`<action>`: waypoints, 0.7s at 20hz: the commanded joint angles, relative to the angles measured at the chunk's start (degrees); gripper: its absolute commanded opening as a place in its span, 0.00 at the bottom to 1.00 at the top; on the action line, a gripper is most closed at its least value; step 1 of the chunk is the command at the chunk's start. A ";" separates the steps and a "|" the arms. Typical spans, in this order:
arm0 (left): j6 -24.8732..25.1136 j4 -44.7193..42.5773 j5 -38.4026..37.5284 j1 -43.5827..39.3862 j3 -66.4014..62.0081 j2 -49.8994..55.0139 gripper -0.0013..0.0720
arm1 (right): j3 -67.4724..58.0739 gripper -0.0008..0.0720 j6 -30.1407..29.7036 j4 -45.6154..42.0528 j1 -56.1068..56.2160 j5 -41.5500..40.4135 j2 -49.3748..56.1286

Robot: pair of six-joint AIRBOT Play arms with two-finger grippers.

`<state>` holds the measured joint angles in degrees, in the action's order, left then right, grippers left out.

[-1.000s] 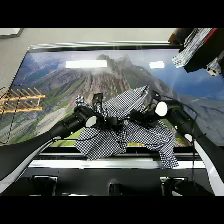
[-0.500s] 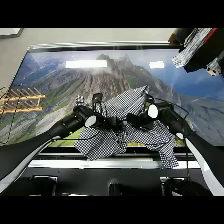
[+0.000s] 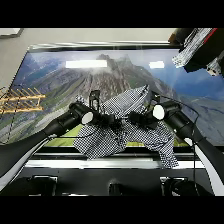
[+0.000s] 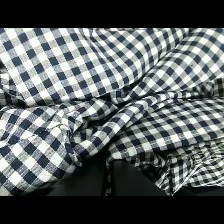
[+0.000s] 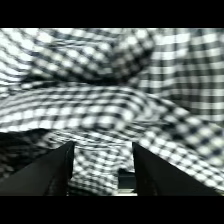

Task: Fold the clothes and pants, and hang the long-sleeved shirts on hangers.

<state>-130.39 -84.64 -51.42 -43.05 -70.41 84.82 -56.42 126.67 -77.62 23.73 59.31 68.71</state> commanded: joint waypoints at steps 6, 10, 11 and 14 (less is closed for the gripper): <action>0.31 0.02 0.02 0.11 -0.04 0.31 0.04 | -0.04 0.62 0.52 8.13 0.04 -4.55 4.46; 0.31 0.02 0.00 0.11 -0.04 0.33 0.05 | -0.04 0.66 0.42 8.61 0.04 -6.27 6.82; 0.33 0.02 0.00 0.11 -0.04 0.35 0.04 | -0.04 0.66 0.46 8.61 0.04 -6.67 7.21; 0.33 0.02 0.00 0.11 -0.04 0.35 0.04 | -0.04 0.66 0.85 8.68 0.04 -7.23 8.90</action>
<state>-130.06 -84.62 -51.42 -42.96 -70.41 85.12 -56.42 127.20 -69.36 23.73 52.95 76.09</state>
